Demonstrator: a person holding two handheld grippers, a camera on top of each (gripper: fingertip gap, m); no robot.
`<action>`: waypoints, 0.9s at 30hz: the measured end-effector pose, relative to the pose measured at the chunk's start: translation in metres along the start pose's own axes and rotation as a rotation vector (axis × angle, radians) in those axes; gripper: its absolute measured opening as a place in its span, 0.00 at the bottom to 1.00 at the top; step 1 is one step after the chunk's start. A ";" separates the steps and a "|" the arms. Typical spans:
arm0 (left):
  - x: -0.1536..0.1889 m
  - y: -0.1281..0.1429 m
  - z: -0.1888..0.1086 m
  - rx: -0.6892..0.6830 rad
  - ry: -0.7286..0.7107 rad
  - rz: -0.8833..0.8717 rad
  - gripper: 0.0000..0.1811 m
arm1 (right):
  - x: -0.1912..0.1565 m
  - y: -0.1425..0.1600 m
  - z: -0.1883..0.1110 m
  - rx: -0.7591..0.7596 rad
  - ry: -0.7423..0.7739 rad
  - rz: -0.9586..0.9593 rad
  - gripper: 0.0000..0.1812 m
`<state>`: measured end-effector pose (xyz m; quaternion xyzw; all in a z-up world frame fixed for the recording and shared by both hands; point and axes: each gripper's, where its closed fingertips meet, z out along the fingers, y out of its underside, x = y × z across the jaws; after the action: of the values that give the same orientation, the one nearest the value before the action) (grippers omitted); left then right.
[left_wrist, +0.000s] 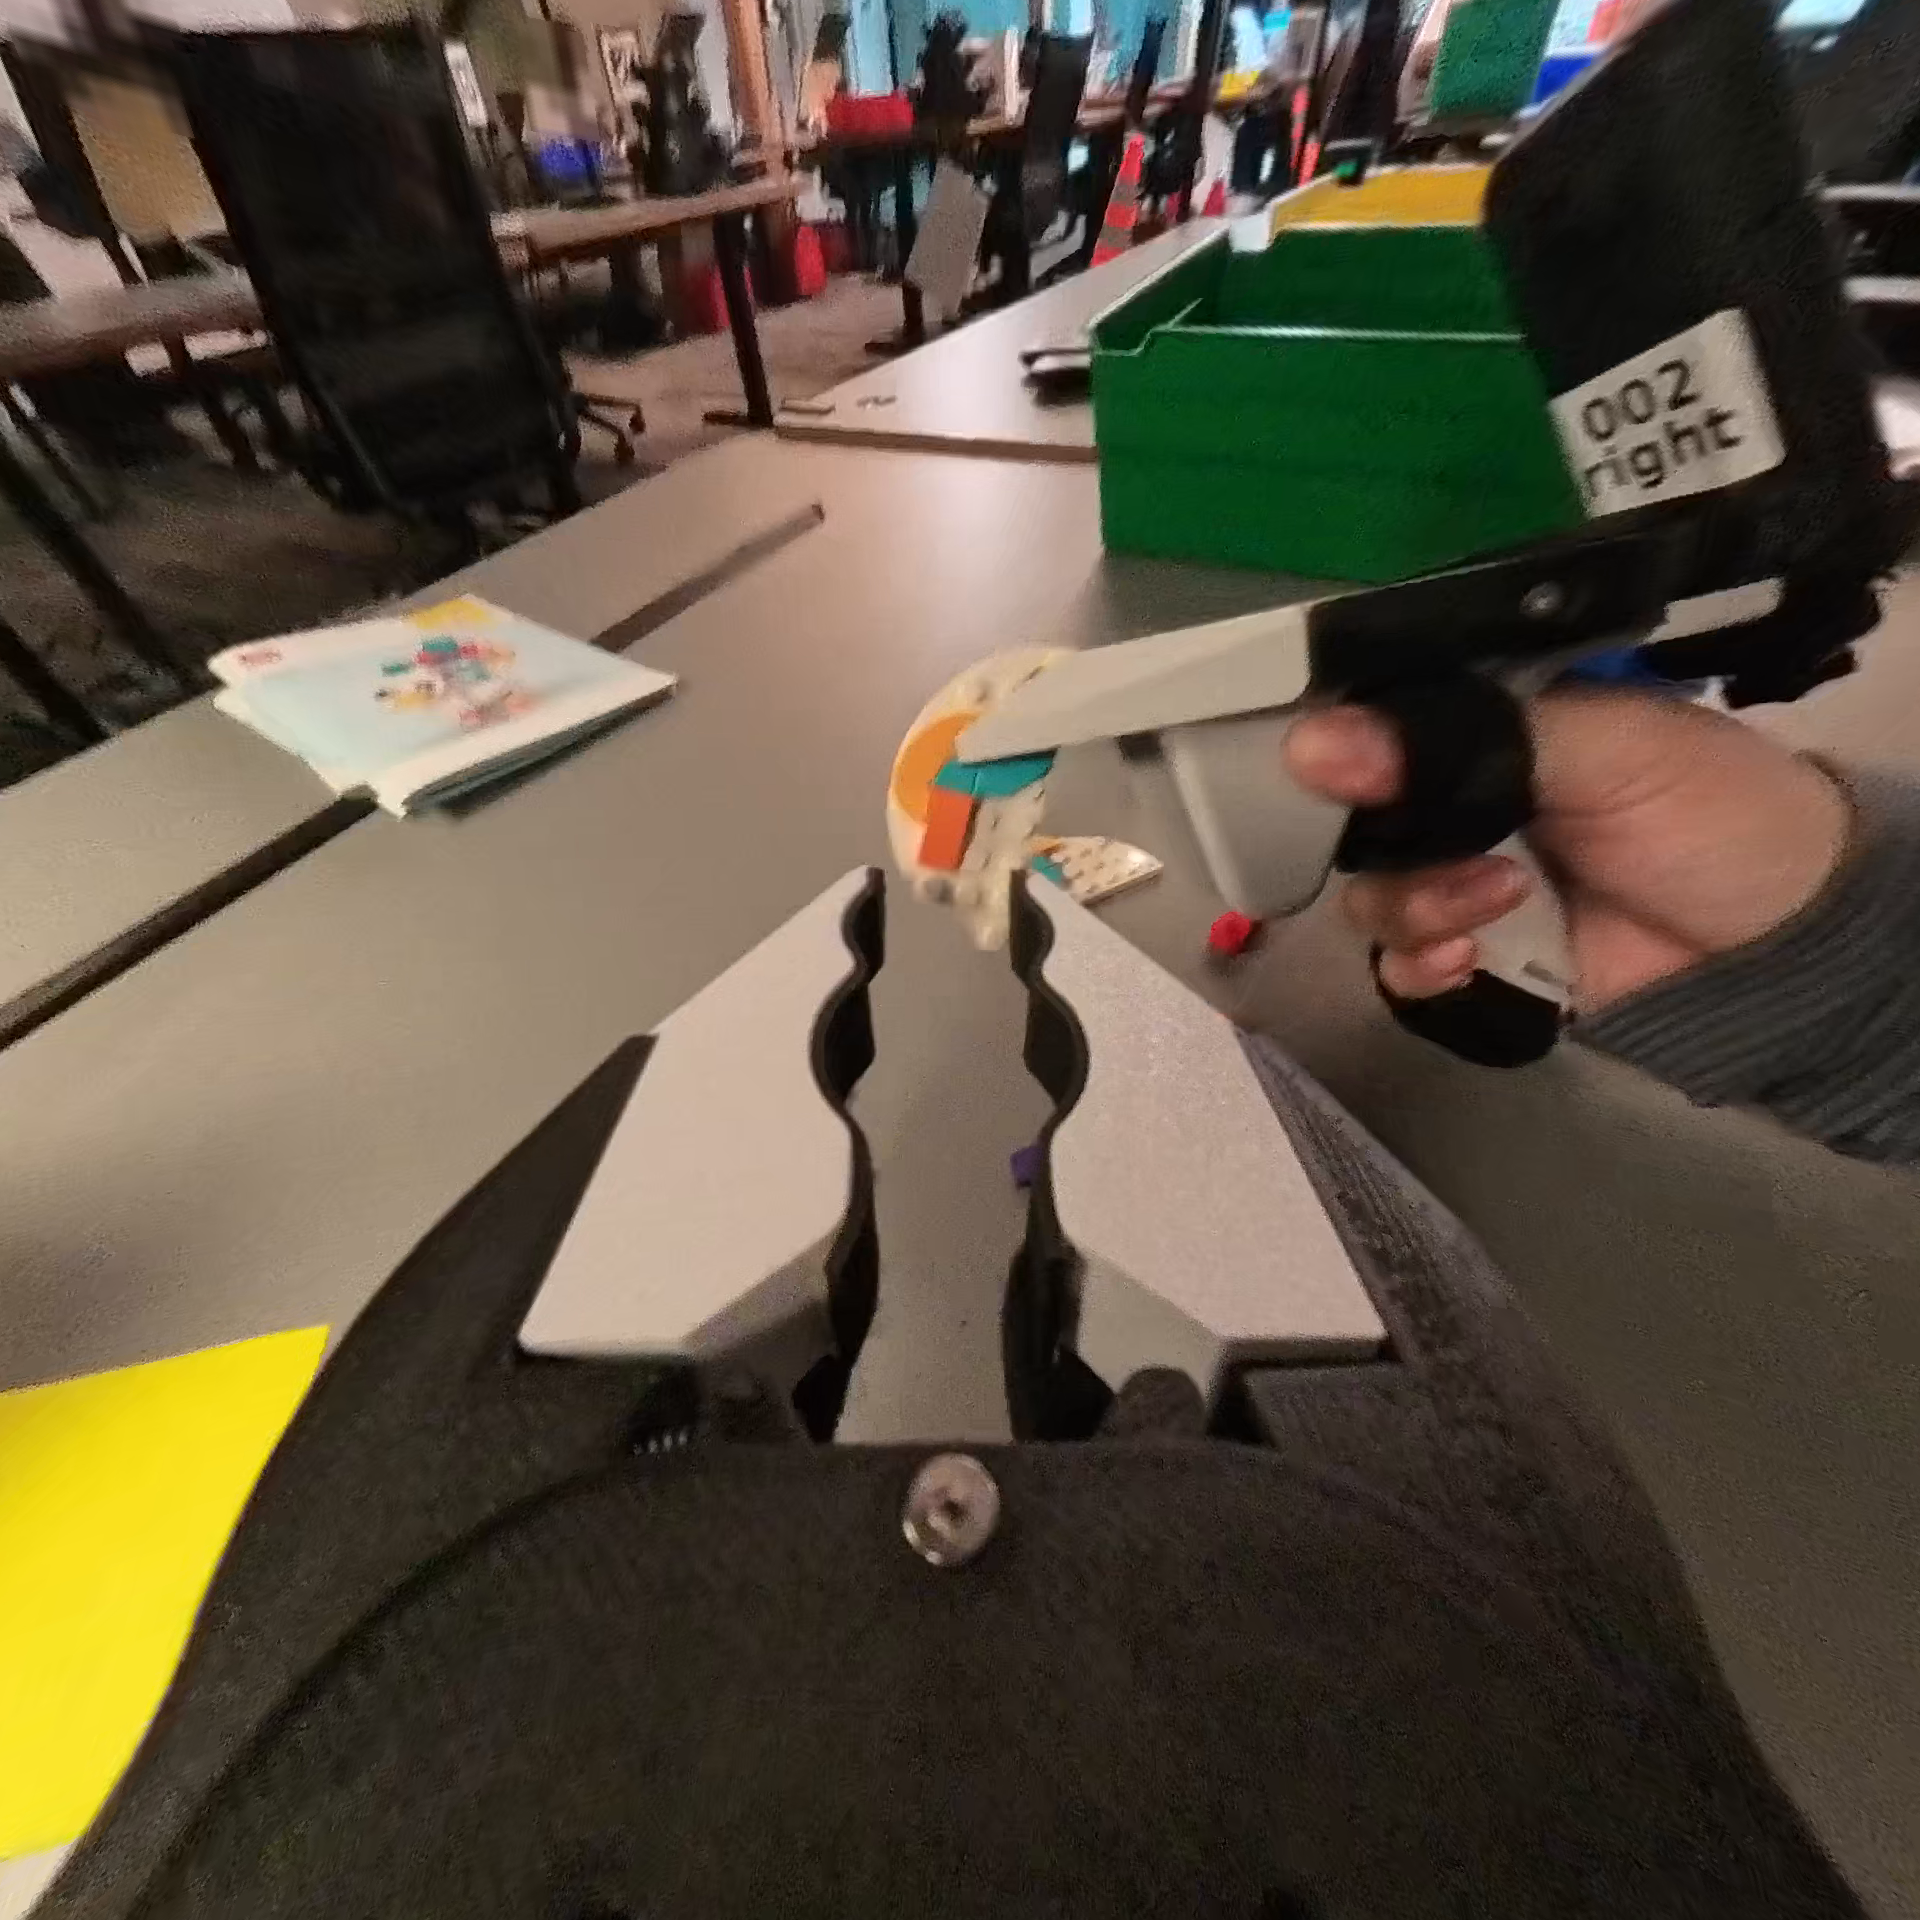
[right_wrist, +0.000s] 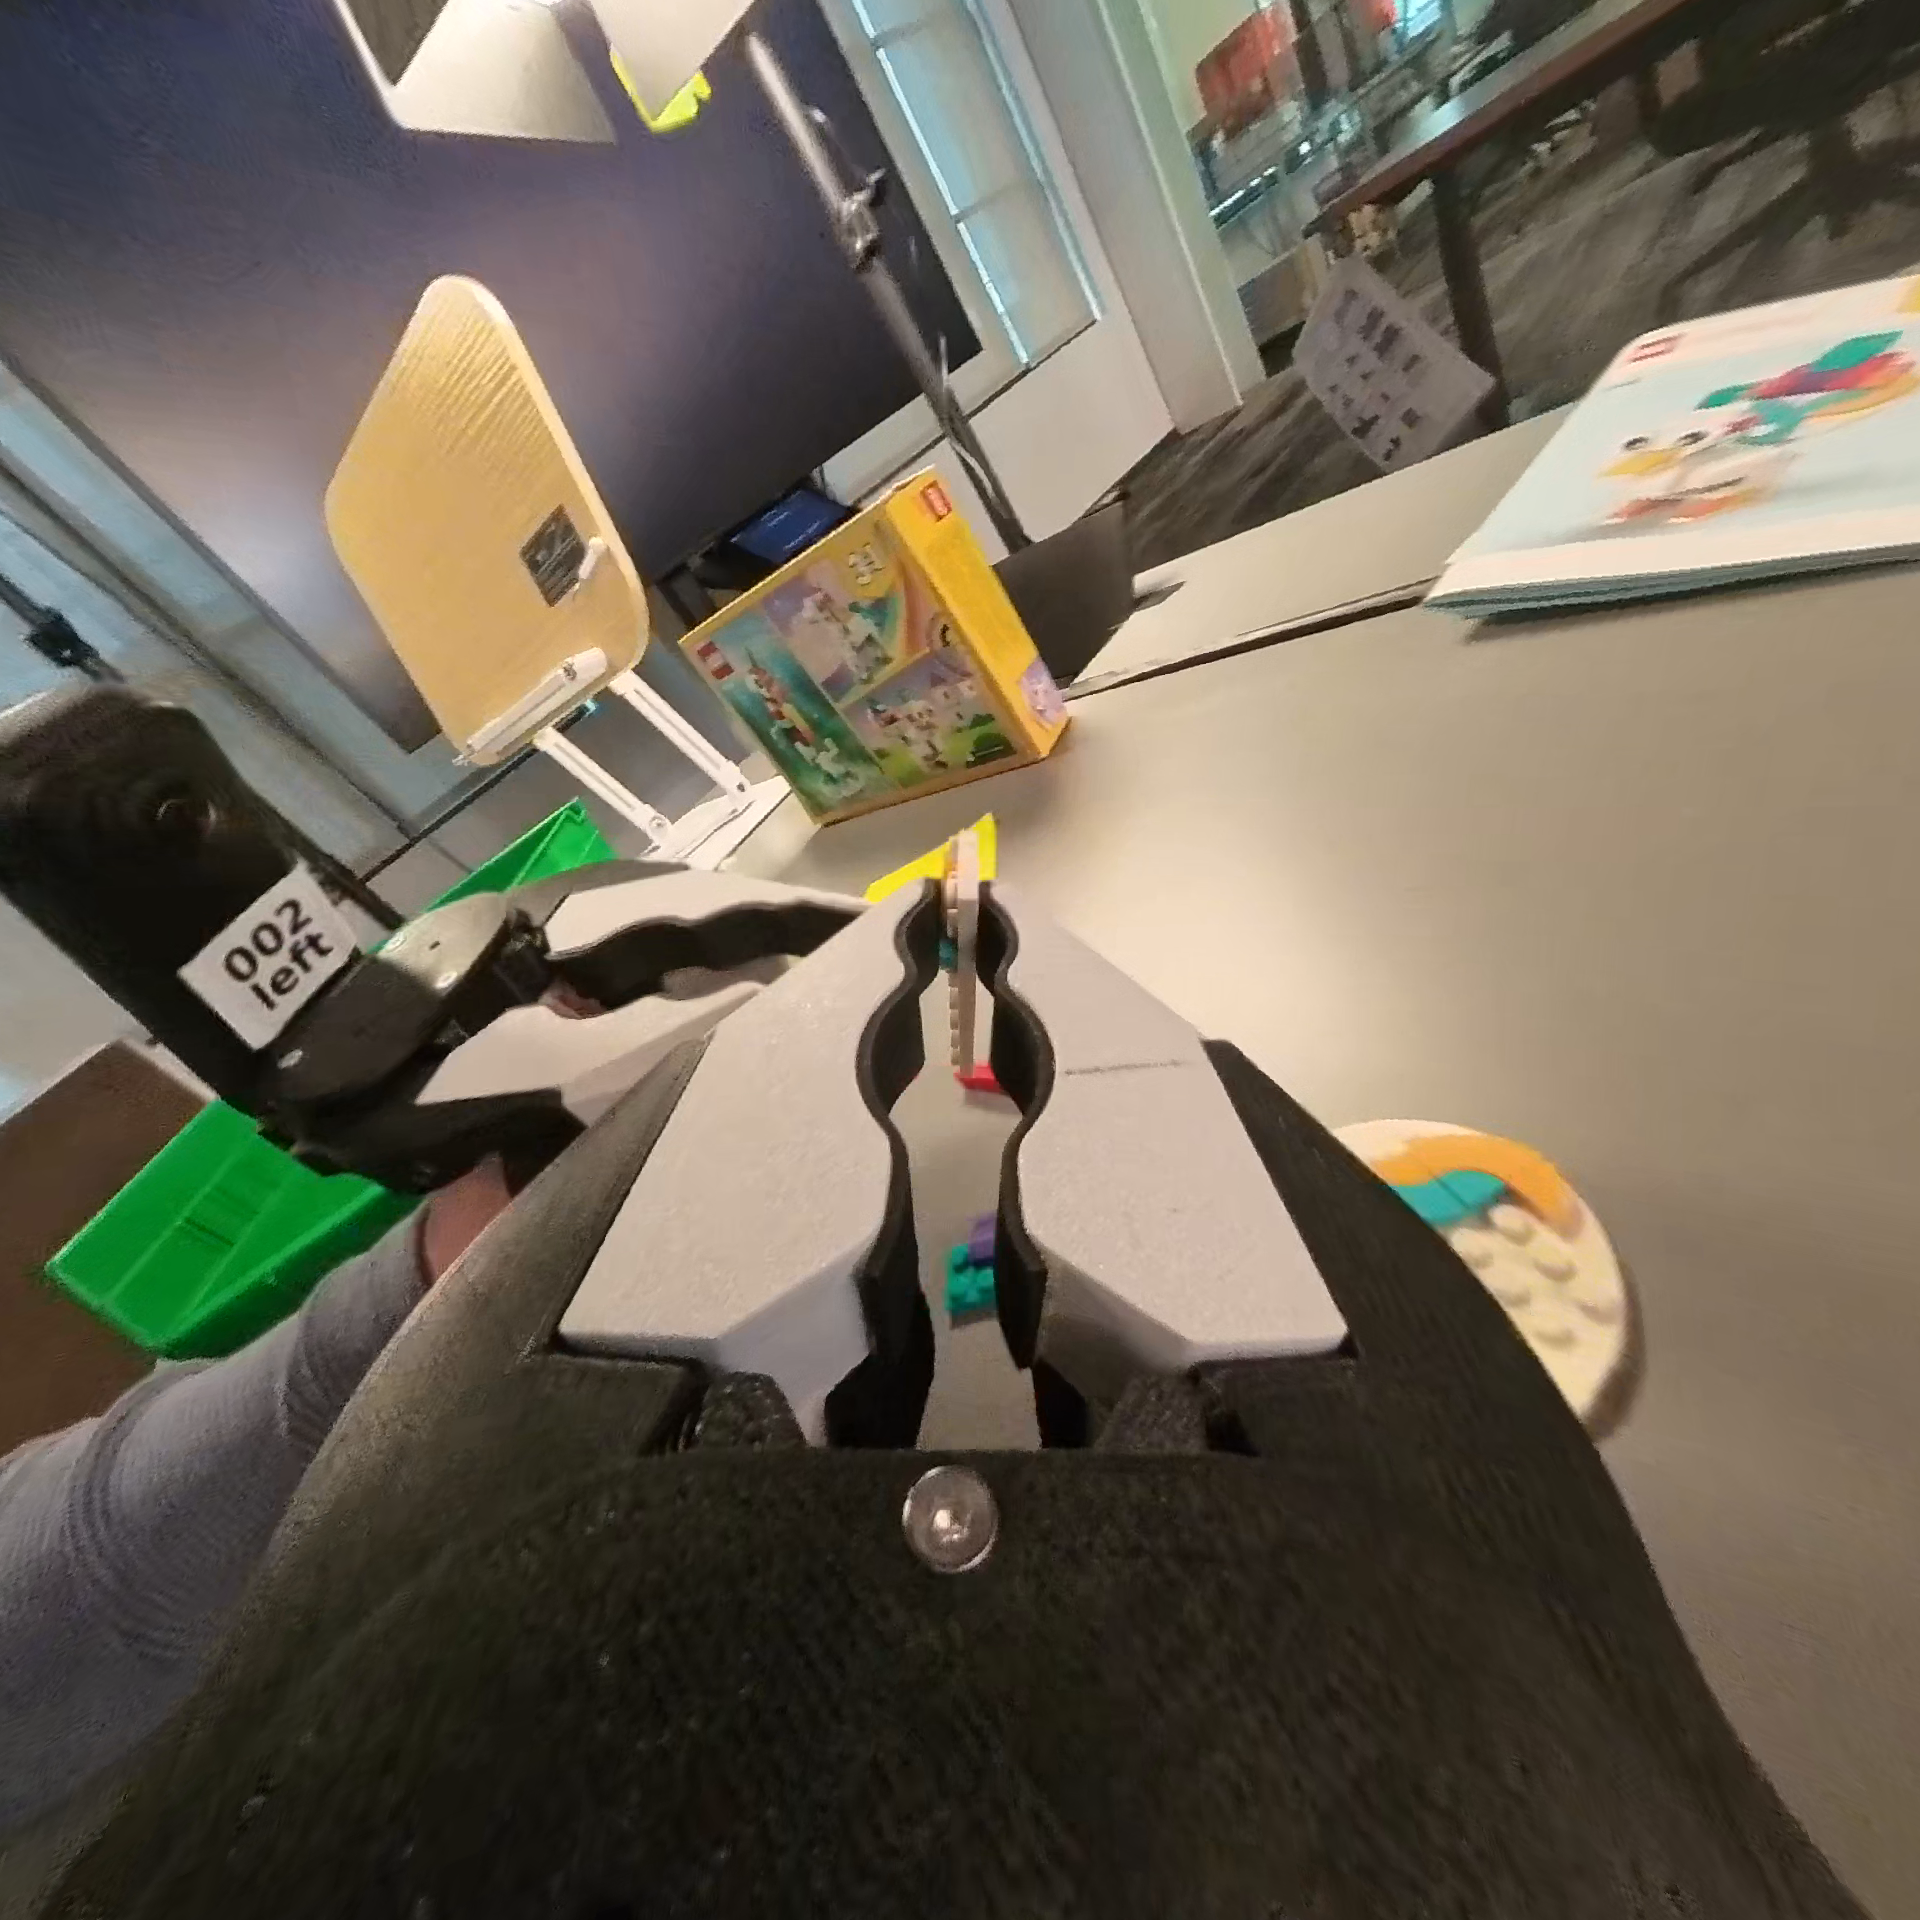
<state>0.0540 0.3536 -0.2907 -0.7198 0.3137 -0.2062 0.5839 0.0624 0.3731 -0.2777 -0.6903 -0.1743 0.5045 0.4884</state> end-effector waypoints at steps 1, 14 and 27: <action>0.003 -0.001 0.000 0.006 0.008 0.024 0.11 | -0.004 0.002 0.002 -0.009 -0.010 -0.007 0.02; -0.003 0.002 0.002 -0.017 -0.118 0.146 0.07 | -0.011 0.006 0.005 -0.011 -0.009 -0.017 0.02; -0.004 -0.006 -0.004 -0.040 -0.168 0.234 0.03 | -0.017 0.001 0.003 0.027 0.041 -0.093 0.02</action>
<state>0.0495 0.3546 -0.2833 -0.7045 0.3494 -0.0694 0.6138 0.0520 0.3618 -0.2698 -0.6851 -0.1891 0.4692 0.5241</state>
